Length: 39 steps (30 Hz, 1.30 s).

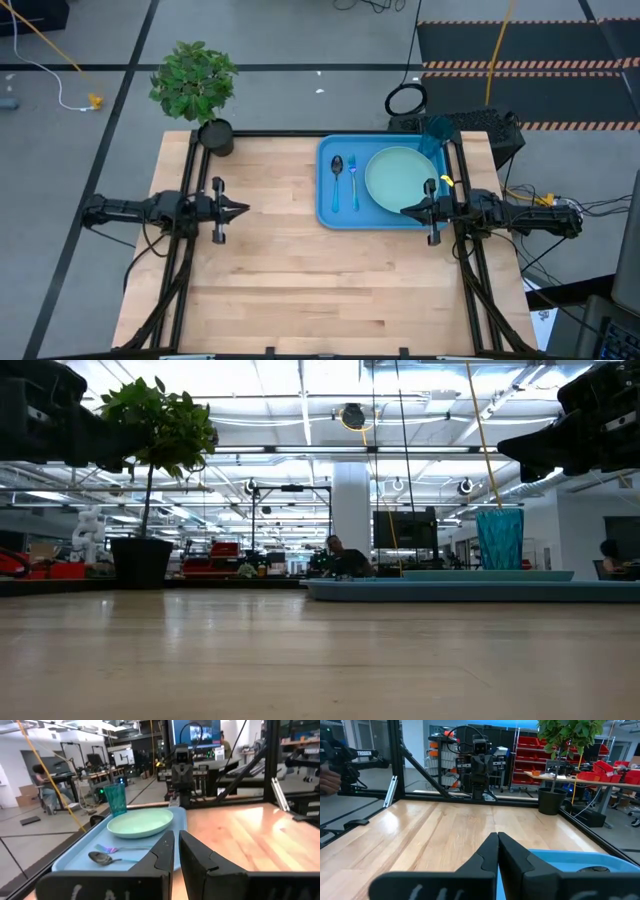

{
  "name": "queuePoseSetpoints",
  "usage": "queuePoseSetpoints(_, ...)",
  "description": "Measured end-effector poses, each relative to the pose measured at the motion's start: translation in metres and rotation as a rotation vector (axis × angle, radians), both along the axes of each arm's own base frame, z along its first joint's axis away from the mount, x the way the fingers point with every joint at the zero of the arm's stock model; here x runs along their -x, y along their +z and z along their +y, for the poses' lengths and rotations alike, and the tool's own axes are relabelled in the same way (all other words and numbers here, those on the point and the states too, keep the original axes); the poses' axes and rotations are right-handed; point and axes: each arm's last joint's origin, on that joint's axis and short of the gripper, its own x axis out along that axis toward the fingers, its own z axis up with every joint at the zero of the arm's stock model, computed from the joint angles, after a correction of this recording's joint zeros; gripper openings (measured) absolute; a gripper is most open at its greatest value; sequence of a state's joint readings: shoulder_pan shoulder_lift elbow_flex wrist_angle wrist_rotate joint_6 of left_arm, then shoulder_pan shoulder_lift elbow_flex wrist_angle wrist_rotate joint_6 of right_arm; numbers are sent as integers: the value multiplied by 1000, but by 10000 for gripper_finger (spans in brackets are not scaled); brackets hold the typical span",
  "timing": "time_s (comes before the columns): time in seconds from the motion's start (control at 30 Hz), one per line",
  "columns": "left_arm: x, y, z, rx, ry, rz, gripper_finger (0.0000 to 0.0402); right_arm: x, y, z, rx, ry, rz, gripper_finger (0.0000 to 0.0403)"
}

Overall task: Pick and place plate/cup/fork/spoon on tray
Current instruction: Return to Home Position

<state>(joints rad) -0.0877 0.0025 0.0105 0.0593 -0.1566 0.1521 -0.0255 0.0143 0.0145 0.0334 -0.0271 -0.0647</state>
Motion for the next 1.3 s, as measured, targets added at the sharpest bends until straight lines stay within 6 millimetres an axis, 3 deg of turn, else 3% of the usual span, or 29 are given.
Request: queuePoseSetpoints(1.3,-1,-3,-1,21,-30,39,31,0,0,0,0,0,0,0)
